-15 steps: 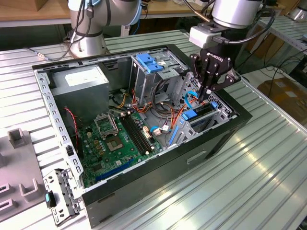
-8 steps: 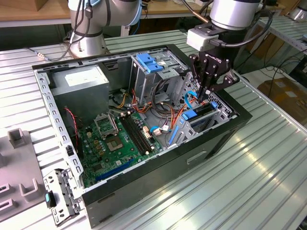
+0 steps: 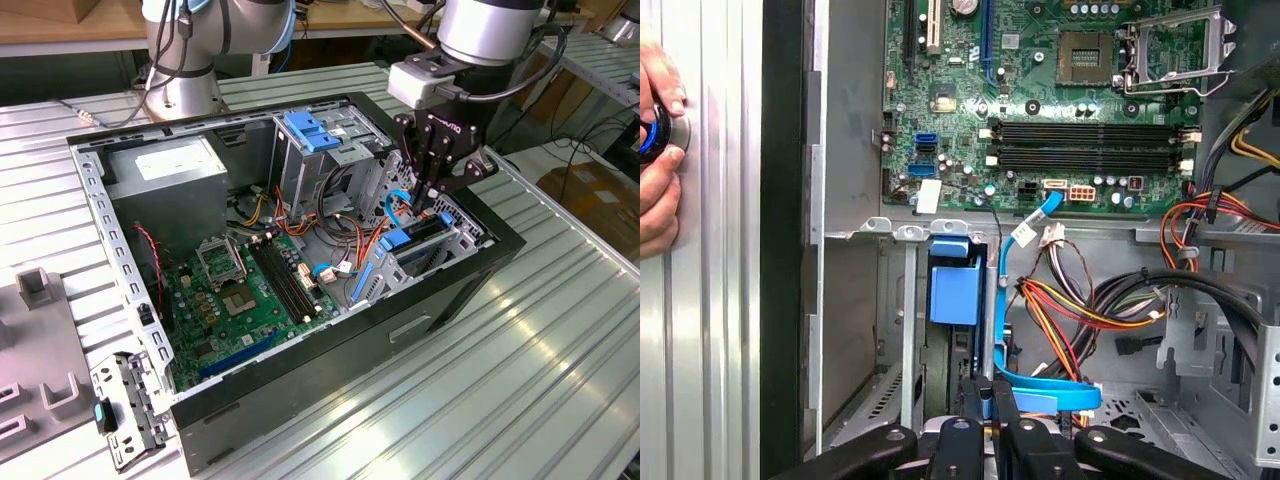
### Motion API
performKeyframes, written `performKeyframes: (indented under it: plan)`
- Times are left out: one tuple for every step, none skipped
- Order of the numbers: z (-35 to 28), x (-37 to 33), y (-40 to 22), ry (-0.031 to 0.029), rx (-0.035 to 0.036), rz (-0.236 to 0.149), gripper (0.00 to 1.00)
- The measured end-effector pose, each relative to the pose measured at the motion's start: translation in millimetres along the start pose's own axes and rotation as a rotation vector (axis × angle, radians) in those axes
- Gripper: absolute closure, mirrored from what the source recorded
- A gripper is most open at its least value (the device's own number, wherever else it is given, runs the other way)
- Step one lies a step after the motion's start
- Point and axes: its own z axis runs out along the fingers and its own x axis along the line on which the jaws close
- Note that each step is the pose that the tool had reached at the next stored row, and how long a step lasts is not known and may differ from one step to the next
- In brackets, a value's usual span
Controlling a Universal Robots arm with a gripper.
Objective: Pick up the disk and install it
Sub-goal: 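Insert the second disk wire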
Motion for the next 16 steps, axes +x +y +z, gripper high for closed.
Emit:
performKeyframes:
  plan:
    - [0.2,1.0,0.1,-0.0017,0.0005,0.0,0.84]
    - [0.4,2.2,0.1,-0.0042,0.0011,0.0,0.84]
    - [0.7,3.8,0.1,-0.0078,0.0019,0.001,0.84]
    - [1.1,5.0,0.1,-0.0093,0.0023,0.001,0.84]
    - [1.5,6.0,0.2,-0.0105,0.0026,0.001,0.84]
    - [2.0,7.2,0.2,-0.012,0.0028,0.001,0.84]
    - [2.5,8.4,0.3,-0.0141,0.003,0.001,0.84]
    - [2.8,9.4,0.3,-0.0164,0.0031,0.002,0.84]
    - [3.2,10.4,0.4,-0.0204,0.0032,0.002,0.84]
    - [3.6,11.3,0.4,-0.0259,0.0036,0.002,0.84]
    - [4.1,12.0,0.4,-0.0302,0.004,0.003,0.84]
    - [4.5,12.7,0.5,-0.0336,0.0044,0.003,0.84]
    - [5.0,13.5,0.5,-0.0365,0.0046,0.003,0.84]
    - [5.7,14.5,0.6,-0.0404,0.0048,0.003,0.84]
    - [6.2,15.4,0.6,-0.0449,0.0049,0.004,0.84]
    - [6.7,16.6,0.7,-0.0559,0.0052,0.004,0.84]
